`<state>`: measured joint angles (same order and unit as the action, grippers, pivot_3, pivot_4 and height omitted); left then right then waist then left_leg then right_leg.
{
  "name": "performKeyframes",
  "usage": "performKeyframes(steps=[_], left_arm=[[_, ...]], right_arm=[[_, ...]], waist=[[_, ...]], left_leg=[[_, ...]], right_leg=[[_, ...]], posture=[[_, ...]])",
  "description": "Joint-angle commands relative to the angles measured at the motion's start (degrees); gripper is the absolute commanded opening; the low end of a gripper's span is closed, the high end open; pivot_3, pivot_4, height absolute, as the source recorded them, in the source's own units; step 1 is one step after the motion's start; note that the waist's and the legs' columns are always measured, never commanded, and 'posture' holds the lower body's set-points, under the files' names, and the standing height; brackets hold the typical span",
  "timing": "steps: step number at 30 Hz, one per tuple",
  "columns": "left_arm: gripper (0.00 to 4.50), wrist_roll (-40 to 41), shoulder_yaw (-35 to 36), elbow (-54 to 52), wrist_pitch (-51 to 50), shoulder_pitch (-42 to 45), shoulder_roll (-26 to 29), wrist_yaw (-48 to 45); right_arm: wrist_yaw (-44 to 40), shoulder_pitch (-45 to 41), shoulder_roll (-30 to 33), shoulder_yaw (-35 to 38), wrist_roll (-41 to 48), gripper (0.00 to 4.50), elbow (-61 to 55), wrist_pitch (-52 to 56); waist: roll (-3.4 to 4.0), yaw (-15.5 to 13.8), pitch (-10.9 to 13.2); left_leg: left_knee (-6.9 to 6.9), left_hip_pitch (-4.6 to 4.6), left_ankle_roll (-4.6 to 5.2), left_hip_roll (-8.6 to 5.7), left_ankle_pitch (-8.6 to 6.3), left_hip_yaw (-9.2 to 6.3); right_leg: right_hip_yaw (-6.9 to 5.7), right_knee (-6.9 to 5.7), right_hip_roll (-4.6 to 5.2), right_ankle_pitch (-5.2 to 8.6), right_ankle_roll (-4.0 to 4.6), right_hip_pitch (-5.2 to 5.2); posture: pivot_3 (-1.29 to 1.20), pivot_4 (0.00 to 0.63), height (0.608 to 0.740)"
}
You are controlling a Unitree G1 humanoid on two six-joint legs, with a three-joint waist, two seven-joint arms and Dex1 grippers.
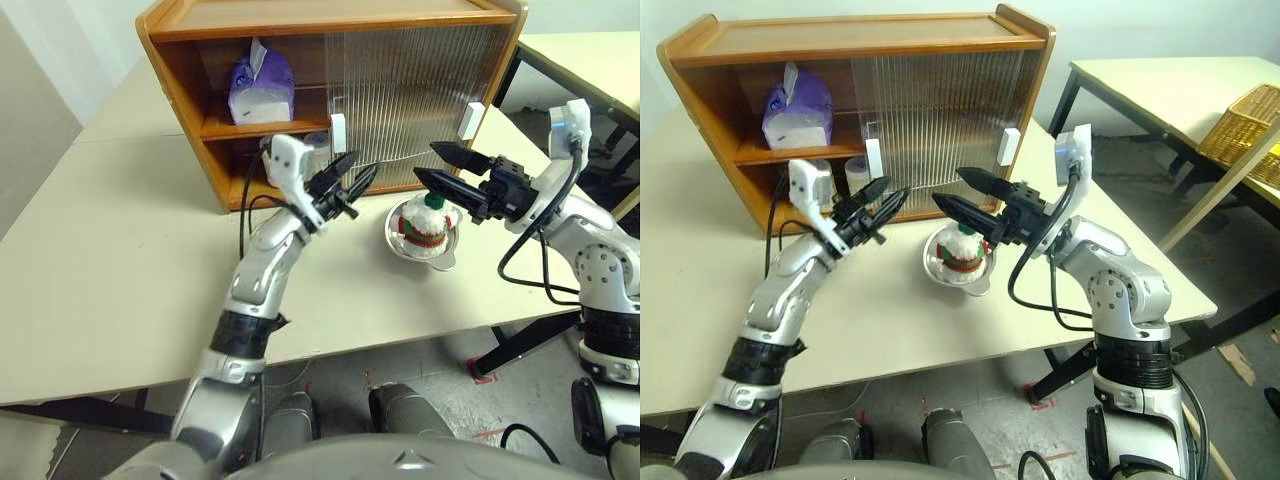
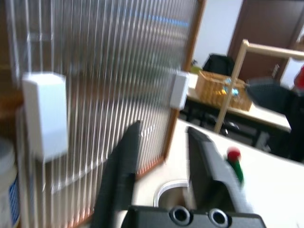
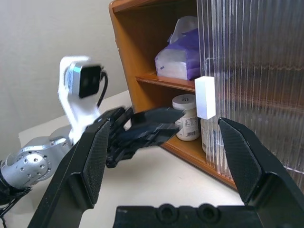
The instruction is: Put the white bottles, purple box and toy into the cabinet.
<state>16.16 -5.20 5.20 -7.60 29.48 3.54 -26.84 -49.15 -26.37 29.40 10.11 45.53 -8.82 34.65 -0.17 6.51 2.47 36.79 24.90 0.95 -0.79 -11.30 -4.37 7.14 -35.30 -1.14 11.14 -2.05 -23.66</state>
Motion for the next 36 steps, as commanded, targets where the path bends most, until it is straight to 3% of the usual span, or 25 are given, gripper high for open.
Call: performKeyframes(steps=[1,3,6,10,16,36], left_arm=[[0.66,-3.27,0.34,7.24,2.97,4.05,-2.89,4.53],[0.04,-4.48,0.56,10.35,4.44,5.98,-4.59,6.85],[0.04,-5.95,0.75,13.22,5.97,7.2,-6.17,9.48],[0.04,-11.7,2.09,15.13,9.97,6.88,-8.39,21.1],[0.04,-13.29,5.7,17.56,12.25,7.82,-9.18,29.6],[0.04,-13.95,5.37,20.01,14.19,8.1,-10.22,29.69]], right_arm=[[0.4,0.54,-0.16,0.08,-0.34,4.5,-1.09,-0.5],[0.55,0.69,-0.13,0.2,-0.34,4.5,-1.28,-0.55],[0.66,0.84,-0.05,0.32,-0.3,4.5,-1.44,-0.57],[0.99,1.16,0.08,0.6,-0.19,4.5,-1.99,-0.54],[1.1,1.35,0.29,0.81,-0.16,4.5,-2.15,-0.52],[0.8,0.62,0.28,0.54,-0.33,4.5,-1.53,-0.65]], waist=[[0.0,-0.03,0.0],[0.0,-0.02,0.0],[0.0,0.11,0.0],[-0.01,0.78,0.01],[-0.01,1.81,0.01],[-0.01,3.13,0.02]], left_leg=[[0.0,0.01,0.01,0.0,0.01,0.0],[0.01,0.0,0.05,0.0,0.03,0.02],[0.02,0.0,0.08,-0.01,0.04,0.04],[0.03,-0.03,0.13,-0.03,0.07,0.07],[0.04,-0.07,0.25,-0.1,0.14,0.08],[0.06,-0.04,0.34,-0.58,0.1,-0.02]], right_leg=[[0.0,0.0,0.0,0.01,-0.01,0.0],[-0.01,0.0,0.0,0.01,-0.05,0.02],[0.01,0.03,0.0,0.02,-0.15,0.08],[0.0,0.05,-0.03,0.03,-0.23,0.1],[-0.02,0.07,-0.06,0.05,-0.32,0.19],[0.03,0.07,0.1,0.25,-0.66,0.33]], posture=[[-0.21,0.058,0.74],[-0.22,0.057,0.74],[-0.22,0.057,0.74],[-0.24,0.056,0.74],[-0.24,0.056,0.74],[-0.23,0.055,0.74]])
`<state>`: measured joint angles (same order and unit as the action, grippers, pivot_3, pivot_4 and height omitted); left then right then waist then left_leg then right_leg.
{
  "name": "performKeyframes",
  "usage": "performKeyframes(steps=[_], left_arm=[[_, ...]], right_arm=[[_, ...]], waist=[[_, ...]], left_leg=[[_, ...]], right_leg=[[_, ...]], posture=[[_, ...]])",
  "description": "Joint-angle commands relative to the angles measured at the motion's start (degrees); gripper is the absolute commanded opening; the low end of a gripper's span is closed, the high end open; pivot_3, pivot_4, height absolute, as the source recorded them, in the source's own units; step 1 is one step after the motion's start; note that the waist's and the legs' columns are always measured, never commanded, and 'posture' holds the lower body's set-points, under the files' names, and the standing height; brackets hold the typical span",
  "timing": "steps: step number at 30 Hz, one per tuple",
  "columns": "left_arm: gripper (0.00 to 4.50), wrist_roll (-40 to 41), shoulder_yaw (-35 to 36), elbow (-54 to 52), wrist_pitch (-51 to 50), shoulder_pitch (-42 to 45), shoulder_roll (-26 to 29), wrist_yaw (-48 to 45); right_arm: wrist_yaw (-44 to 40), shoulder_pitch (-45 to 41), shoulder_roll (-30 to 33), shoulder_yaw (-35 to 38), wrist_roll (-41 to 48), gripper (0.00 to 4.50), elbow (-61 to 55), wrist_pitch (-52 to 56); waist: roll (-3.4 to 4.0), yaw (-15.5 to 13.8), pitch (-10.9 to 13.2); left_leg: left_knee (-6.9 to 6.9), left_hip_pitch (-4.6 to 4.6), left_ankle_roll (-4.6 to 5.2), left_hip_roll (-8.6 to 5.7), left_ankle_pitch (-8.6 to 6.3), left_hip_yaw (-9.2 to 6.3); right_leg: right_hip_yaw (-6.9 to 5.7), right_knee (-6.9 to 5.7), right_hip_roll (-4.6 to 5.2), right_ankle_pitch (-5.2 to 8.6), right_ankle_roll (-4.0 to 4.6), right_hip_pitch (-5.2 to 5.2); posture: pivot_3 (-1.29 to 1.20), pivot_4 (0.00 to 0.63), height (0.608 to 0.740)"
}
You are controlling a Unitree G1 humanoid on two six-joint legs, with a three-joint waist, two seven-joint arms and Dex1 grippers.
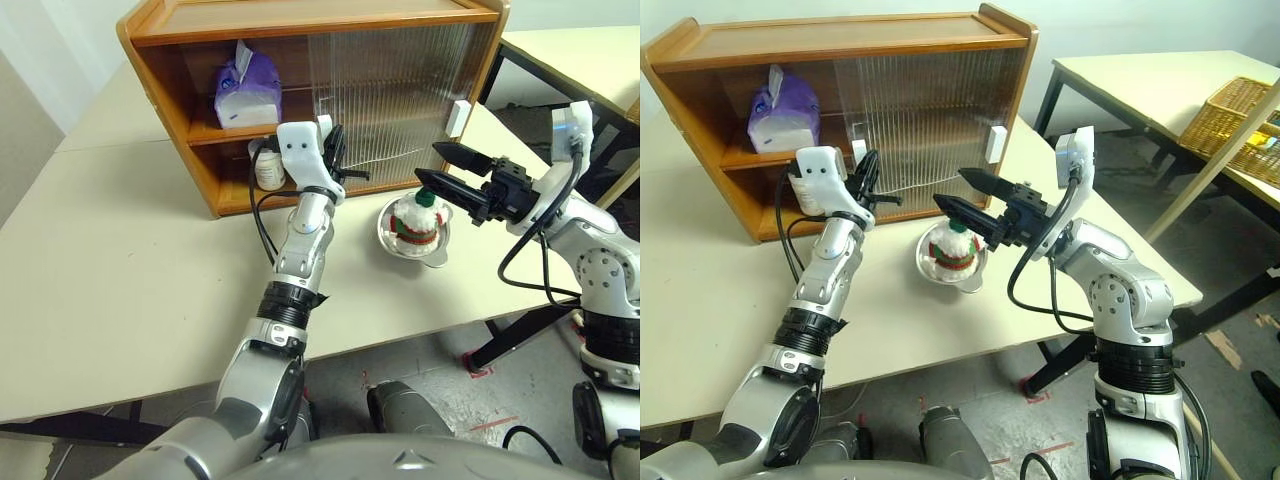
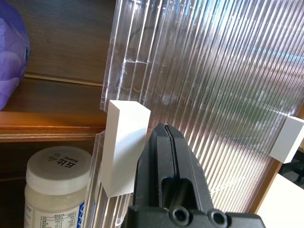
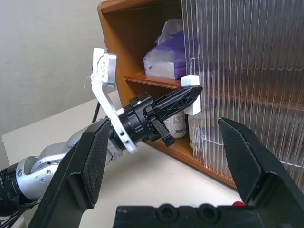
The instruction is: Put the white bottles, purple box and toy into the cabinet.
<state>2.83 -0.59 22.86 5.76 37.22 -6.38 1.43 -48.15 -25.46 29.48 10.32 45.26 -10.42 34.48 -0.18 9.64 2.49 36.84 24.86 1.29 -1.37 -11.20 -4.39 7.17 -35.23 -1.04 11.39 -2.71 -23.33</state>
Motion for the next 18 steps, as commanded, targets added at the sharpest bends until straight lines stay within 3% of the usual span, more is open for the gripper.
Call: performKeyframes(steps=[1,18], left_arm=[[0.04,-0.8,0.85,2.82,1.13,0.49,-0.19,1.84],[0.04,-3.34,4.75,-1.46,3.12,-1.31,1.84,12.4]], right_arm=[[-0.17,-0.28,0.19,0.34,-0.07,4.5,0.03,-0.47],[-0.61,-0.51,0.04,-0.06,-0.07,4.5,0.31,-0.43]], waist=[[0.0,0.0,0.0],[0.0,0.68,0.0]], left_leg=[[0.0,0.0,0.01,0.0,-0.01,0.0],[0.01,-0.03,0.21,-0.24,0.1,0.06]], right_leg=[[0.0,0.0,0.0,0.01,-0.02,0.0],[-0.16,-0.04,-0.04,0.01,-0.11,0.0]], posture=[[-0.23,0.055,0.74],[-0.22,0.052,0.74]])
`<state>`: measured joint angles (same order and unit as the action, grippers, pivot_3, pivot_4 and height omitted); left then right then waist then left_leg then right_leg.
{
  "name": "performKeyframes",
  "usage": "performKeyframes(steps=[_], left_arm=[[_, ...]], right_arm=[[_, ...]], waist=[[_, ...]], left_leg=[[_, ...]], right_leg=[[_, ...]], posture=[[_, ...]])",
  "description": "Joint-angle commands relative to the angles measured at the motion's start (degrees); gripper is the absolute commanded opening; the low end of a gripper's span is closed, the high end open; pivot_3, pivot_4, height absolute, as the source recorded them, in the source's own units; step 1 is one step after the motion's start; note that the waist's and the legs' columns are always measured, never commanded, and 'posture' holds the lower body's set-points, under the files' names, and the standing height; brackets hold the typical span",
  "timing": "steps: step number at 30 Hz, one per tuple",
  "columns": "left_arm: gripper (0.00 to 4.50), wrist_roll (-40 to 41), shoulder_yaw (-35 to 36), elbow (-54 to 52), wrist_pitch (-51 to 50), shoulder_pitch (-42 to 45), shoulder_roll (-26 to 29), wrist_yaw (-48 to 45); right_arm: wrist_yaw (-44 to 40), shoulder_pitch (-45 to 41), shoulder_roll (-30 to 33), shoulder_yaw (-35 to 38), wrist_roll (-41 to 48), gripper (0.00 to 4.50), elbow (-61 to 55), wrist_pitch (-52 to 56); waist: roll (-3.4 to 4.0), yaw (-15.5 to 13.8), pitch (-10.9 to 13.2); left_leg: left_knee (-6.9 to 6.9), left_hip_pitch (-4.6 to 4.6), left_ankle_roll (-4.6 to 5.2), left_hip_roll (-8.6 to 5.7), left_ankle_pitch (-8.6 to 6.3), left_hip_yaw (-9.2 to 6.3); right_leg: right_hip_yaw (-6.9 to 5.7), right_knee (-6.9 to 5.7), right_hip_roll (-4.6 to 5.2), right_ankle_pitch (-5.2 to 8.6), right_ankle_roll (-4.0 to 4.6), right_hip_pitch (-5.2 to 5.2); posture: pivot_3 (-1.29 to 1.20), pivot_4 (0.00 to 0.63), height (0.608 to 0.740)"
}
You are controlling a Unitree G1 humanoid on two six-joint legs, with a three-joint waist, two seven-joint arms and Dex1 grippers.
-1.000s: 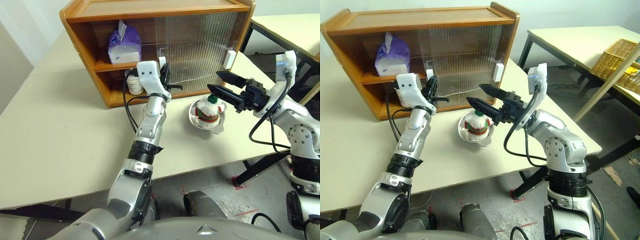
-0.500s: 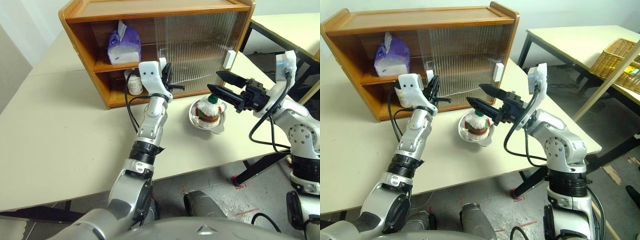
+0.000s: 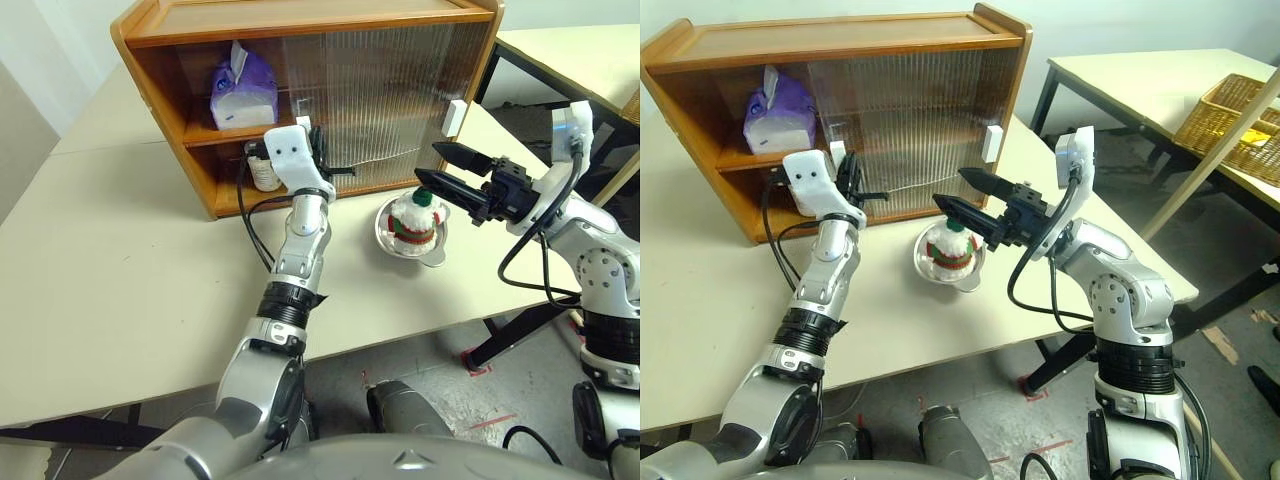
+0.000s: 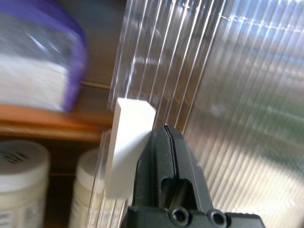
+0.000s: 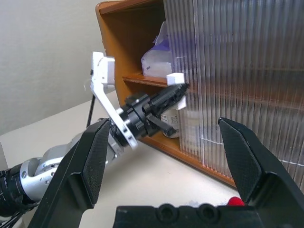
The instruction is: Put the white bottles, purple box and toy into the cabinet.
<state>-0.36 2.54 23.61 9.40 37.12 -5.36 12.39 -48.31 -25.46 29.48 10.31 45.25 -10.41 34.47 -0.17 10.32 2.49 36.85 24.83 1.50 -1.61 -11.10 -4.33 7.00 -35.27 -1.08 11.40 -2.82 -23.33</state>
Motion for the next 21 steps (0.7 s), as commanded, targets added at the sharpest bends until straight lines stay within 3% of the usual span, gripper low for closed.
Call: performKeyframes(steps=[1,21], left_arm=[[0.04,-0.15,1.78,-2.78,-0.77,-1.46,0.92,1.56],[0.04,-1.17,9.03,-17.18,-11.14,-10.93,5.15,7.58]], right_arm=[[-0.5,-0.54,0.05,-0.05,-0.05,4.5,0.32,-0.41],[-2.24,-2.11,-0.73,-1.24,-0.78,4.5,2.92,-0.52]], waist=[[0.0,-0.01,0.0],[0.01,-1.97,0.02]], left_leg=[[0.0,0.0,0.25,-0.02,0.15,0.0],[-0.05,0.0,-0.16,0.03,-0.09,-0.21]], right_leg=[[0.0,0.0,0.0,0.0,0.0,0.0],[0.24,-0.02,0.18,0.0,0.02,-0.03]], posture=[[-0.21,0.054,0.74],[-0.16,0.07,0.74]])
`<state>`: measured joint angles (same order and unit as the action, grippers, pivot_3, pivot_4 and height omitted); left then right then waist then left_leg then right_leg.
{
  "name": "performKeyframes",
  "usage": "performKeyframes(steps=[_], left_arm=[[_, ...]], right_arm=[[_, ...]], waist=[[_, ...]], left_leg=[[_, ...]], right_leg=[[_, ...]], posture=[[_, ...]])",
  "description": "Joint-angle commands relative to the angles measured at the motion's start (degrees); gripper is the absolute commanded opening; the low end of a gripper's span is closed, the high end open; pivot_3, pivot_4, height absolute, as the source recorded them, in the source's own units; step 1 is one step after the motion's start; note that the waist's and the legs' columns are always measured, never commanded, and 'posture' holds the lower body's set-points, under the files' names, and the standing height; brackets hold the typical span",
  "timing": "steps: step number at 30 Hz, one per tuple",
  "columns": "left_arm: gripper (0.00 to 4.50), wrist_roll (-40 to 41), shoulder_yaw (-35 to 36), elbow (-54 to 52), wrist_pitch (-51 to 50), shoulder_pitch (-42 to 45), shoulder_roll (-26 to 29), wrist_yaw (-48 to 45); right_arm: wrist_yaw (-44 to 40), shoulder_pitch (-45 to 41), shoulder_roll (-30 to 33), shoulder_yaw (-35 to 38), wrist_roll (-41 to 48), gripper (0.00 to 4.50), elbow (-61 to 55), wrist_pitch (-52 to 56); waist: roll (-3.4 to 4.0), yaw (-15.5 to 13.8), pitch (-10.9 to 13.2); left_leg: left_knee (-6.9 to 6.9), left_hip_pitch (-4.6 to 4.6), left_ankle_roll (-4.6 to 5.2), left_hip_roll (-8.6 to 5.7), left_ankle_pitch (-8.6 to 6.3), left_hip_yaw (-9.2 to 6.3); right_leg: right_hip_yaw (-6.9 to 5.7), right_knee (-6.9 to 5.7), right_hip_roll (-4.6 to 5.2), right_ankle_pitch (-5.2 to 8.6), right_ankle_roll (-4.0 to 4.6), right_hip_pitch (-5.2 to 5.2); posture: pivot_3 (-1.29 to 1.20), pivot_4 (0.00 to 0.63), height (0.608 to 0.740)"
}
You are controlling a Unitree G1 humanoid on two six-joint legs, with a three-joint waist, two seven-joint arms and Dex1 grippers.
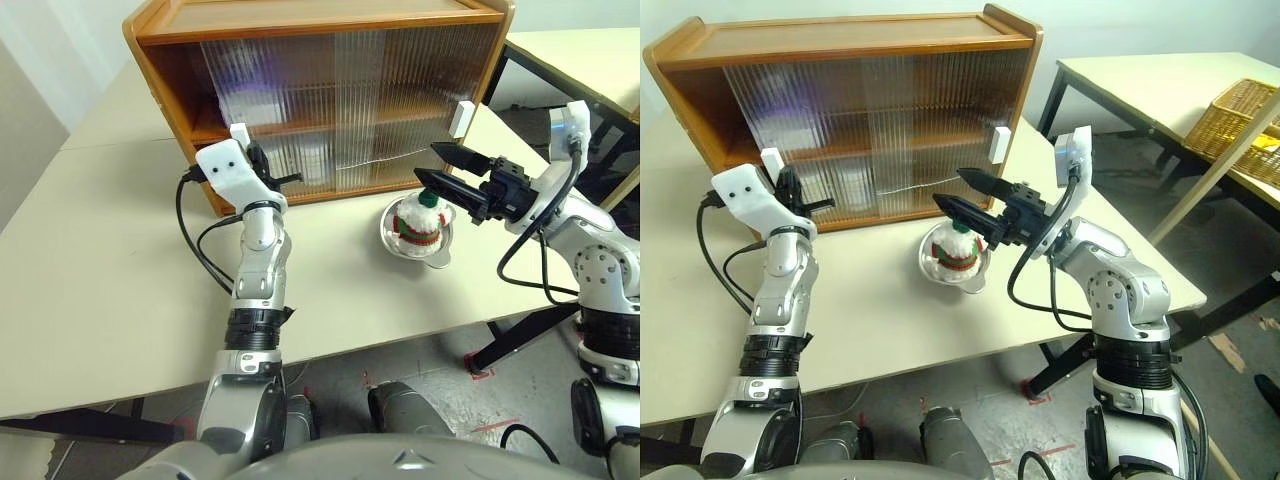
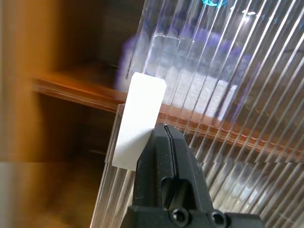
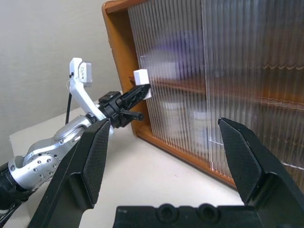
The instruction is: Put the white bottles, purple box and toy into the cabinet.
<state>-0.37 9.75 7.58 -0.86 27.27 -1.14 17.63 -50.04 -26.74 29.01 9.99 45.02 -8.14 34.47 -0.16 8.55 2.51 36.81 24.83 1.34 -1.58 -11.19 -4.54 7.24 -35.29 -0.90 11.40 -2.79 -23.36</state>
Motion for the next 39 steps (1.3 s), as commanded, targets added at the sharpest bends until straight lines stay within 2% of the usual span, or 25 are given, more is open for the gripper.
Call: performKeyframes(steps=[1,11,17,26,28,30,34,39], left_arm=[[0.04,-1.54,2.03,-1.22,-0.93,-1.11,1.21,2.87],[0.04,-1.38,2.52,-1.43,-0.55,-1.18,1.72,3.75],[0.04,2.84,-1.07,-3.36,0.06,-2.18,-0.12,-4.4],[0.04,6.89,-8.51,-6.15,1.14,-2.79,0.15,-19.41],[0.41,15.01,-9.88,-6.1,-2.66,-1.48,0.88,-30.64],[0.88,19.66,-9.24,-4.03,-4.94,0.95,4.23,-39.48],[2.28,24.24,-6.6,-0.29,-6.15,3.21,9.41,-48.01],[4.07,34.58,-1.62,0.51,-12.08,2.46,19.05,-63.95]], right_arm=[[-0.6,-0.97,-0.31,-0.94,-0.61,4.5,0.8,-0.53],[-1.57,-2.09,-0.74,-1.21,-1.36,4.5,2.23,-0.83],[-1.88,-2.04,-0.72,-1.21,-1.53,4.5,2.26,-1.02],[-2.27,-1.85,-0.45,-0.99,-1.68,4.5,2.32,-1.24],[-1.94,-1.94,-0.71,-1.04,-1.66,4.5,2.02,-1.29],[-1.84,-1.79,-0.73,-1.06,-1.69,4.5,1.77,-1.38],[-1.85,-1.53,-0.39,-0.69,-1.59,4.5,1.68,-1.28],[-1.14,-0.54,0.69,0.32,-1.93,4.5,1.54,-1.38]], waist=[[0.0,-0.45,0.0],[0.0,-2.0,0.01],[0.0,-3.1,0.01],[0.01,-3.93,0.0],[0.01,-3.97,0.0],[0.01,-4.11,-0.01],[0.14,-3.93,-0.09],[0.17,-3.83,-0.11]], left_leg=[[-0.01,0.0,-0.01,0.01,-0.01,0.0],[-0.03,0.0,-0.18,0.22,-0.1,0.14],[-0.03,0.0,-0.21,0.31,-0.12,0.11],[-0.01,0.01,-0.23,0.31,-0.13,0.12],[-0.01,0.02,-0.24,0.32,-0.14,0.1],[-0.01,0.03,-0.24,0.34,-0.14,0.1],[-0.01,-0.01,-0.24,0.52,-0.14,0.1],[-0.01,0.0,-0.24,0.71,-0.13,0.1]], right_leg=[[-0.01,0.0,0.0,0.01,0.01,-0.01],[-0.04,0.0,0.02,-0.1,0.31,-0.17],[-0.07,-0.02,-0.08,-0.22,0.52,-0.22],[-0.06,-0.01,-0.02,-0.24,0.56,-0.21],[-0.07,-0.03,-0.01,-0.25,0.57,-0.22],[-0.09,-0.05,0.0,-0.26,0.58,-0.22],[-0.1,-0.07,-0.02,-0.36,0.72,-0.23],[-0.16,-0.13,-0.11,-0.37,0.75,-0.31]], posture=[[-0.15,0.07,0.74],[-0.14,0.066,0.74],[-0.15,0.06,0.74],[-0.16,0.048,0.74],[-0.16,0.046,0.74],[-0.16,0.042,0.74],[-0.16,0.038,0.74],[-0.16,0.035,0.74]])
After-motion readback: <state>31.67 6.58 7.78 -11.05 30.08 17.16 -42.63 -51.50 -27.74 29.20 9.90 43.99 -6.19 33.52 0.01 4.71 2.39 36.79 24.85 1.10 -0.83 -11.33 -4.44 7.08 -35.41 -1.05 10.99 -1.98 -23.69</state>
